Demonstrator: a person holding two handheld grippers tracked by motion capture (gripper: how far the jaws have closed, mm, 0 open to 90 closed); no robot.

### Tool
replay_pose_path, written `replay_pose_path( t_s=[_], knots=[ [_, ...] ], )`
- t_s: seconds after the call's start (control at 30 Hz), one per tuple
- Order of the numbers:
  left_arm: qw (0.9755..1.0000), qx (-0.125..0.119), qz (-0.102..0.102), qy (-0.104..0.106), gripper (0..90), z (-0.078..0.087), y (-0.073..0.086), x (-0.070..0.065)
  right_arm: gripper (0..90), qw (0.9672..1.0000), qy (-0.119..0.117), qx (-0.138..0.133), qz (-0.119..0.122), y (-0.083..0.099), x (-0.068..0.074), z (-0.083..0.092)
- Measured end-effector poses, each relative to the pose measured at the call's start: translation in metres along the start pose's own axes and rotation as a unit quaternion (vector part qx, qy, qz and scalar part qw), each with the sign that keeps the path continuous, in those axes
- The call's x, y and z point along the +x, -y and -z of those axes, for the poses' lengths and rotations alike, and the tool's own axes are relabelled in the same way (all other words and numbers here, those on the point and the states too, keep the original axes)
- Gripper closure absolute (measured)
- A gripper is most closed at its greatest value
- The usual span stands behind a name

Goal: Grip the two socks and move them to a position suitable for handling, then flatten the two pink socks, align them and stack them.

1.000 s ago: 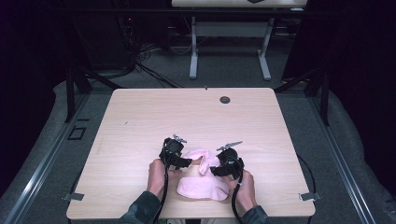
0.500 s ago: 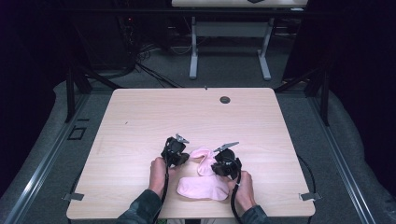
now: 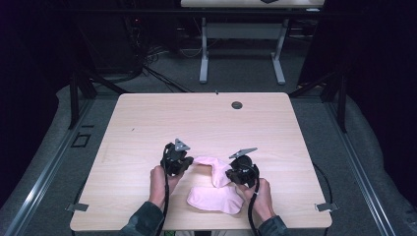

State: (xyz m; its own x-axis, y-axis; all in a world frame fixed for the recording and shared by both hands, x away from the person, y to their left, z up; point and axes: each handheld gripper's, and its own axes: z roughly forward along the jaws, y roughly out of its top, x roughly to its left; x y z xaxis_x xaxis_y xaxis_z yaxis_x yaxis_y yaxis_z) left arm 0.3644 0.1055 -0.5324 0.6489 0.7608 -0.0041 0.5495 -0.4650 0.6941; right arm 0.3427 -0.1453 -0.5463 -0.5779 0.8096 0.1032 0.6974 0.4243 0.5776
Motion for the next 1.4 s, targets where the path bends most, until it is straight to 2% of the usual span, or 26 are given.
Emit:
replay_pose_path(
  t_s=[0.03, 0.07, 0.13, 0.2, 0.23, 0.3, 0.33, 0.47, 0.6, 0.67, 0.73, 0.77, 0.83, 0.93, 1.0, 1.03, 1.1, 1.13, 1.23, 1.27, 1.33, 1.37, 1.4],
  knots=[
    [1.0000, -0.003, -0.007, -0.003, 90.0, 0.004, 0.001, -0.002, 83.2, 1.0000, -0.002, -0.006, -0.006, -0.001, -0.001, 0.001],
    [0.9999, -0.003, -0.013, -0.003, 90.0, 0.008, 0.001, -0.004, 83.2, 1.0000, 0.002, 0.000, 0.002, -0.002, -0.004, 0.003],
    [0.9994, -0.002, -0.034, -0.010, 90.0, 0.012, 0.004, -0.012, 83.1, 1.0000, 0.004, 0.000, 0.002, -0.003, -0.008, 0.005],
    [0.9988, 0.003, -0.049, -0.008, 90.0, 0.014, 0.007, -0.018, 83.0, 1.0000, -0.001, -0.002, 0.000, -0.002, -0.012, 0.005],
    [0.9985, 0.005, -0.054, -0.007, 90.0, 0.014, 0.009, -0.022, 83.0, 1.0000, 0.002, 0.008, 0.005, -0.002, -0.014, 0.005],
    [0.9979, 0.016, -0.063, 0.000, 89.9, 0.012, 0.013, -0.027, 82.9, 0.9999, 0.008, 0.003, 0.007, -0.001, -0.017, 0.001],
    [0.9974, 0.019, -0.069, -0.001, 89.9, 0.010, 0.015, -0.030, 82.8, 0.9999, 0.008, 0.013, 0.008, -0.002, -0.018, 0.001],
    [0.9961, 0.039, -0.078, 0.010, 89.8, 0.003, 0.023, -0.036, 82.6, 0.9991, 0.027, 0.022, 0.027, -0.005, -0.021, -0.001],
    [0.9959, 0.048, -0.070, 0.030, 89.3, 0.001, 0.028, -0.036, 81.4, 0.9981, 0.034, 0.024, 0.045, -0.006, -0.022, -0.003],
    [0.9963, 0.046, -0.057, 0.046, 85.6, 0.003, 0.028, -0.032, 78.1, 0.9980, 0.035, 0.024, 0.048, -0.006, -0.022, -0.004],
    [0.9966, 0.039, -0.040, 0.061, 72.5, 0.009, 0.027, -0.028, 73.9, 0.9984, 0.030, 0.019, 0.045, -0.005, -0.023, -0.004],
    [0.9965, 0.035, -0.032, 0.069, 67.9, 0.012, 0.026, -0.025, 72.5, 0.9980, 0.029, 0.025, 0.050, -0.005, -0.024, -0.002],
    [0.9969, 0.023, -0.020, 0.072, 58.8, 0.019, 0.025, -0.020, 68.5, 0.9982, 0.028, 0.020, 0.050, -0.003, -0.025, 0.000],
    [0.9984, 0.011, -0.001, 0.055, 54.0, 0.025, 0.023, -0.010, 64.6, 0.9980, 0.032, 0.015, 0.052, 0.000, -0.026, 0.003],
    [0.9987, 0.015, 0.012, 0.047, 53.3, 0.023, 0.022, -0.002, 63.6, 0.9979, 0.035, 0.019, 0.050, 0.003, -0.028, 0.004],
    [0.9985, 0.014, 0.022, 0.047, 53.3, 0.021, 0.022, 0.002, 63.2, 0.9986, 0.033, 0.011, 0.041, 0.004, -0.028, 0.003],
    [0.9983, 0.019, 0.035, 0.041, 53.0, 0.014, 0.021, 0.007, 62.3, 0.9985, 0.034, 0.016, 0.041, 0.006, -0.030, 0.003],
    [0.9975, 0.025, 0.043, 0.051, 53.0, 0.010, 0.021, 0.010, 62.0, 0.9983, 0.037, 0.017, 0.041, 0.007, -0.031, 0.003],
    [0.9966, 0.046, 0.041, 0.055, 52.8, -0.003, 0.017, 0.010, 61.3, 0.9988, 0.035, 0.011, 0.033, 0.009, -0.033, 0.003],
    [0.9969, 0.051, 0.036, 0.047, 53.1, -0.008, 0.016, 0.008, 61.3, 0.9993, 0.030, 0.002, 0.024, 0.009, -0.032, 0.003],
    [0.9965, 0.063, 0.024, 0.050, 54.4, -0.016, 0.013, 0.004, 61.6, 0.9989, 0.035, 0.007, 0.030, 0.009, -0.032, 0.002],
    [0.9967, 0.070, 0.015, 0.038, 55.0, -0.020, 0.012, -0.001, 61.7, 0.9991, 0.034, 0.005, 0.026, 0.008, -0.030, 0.001],
    [0.9965, 0.075, 0.011, 0.035, 55.2, -0.023, 0.011, -0.003, 62.0, 0.9987, 0.038, 0.008, 0.033, 0.008, -0.030, 0.000]
  ],
)
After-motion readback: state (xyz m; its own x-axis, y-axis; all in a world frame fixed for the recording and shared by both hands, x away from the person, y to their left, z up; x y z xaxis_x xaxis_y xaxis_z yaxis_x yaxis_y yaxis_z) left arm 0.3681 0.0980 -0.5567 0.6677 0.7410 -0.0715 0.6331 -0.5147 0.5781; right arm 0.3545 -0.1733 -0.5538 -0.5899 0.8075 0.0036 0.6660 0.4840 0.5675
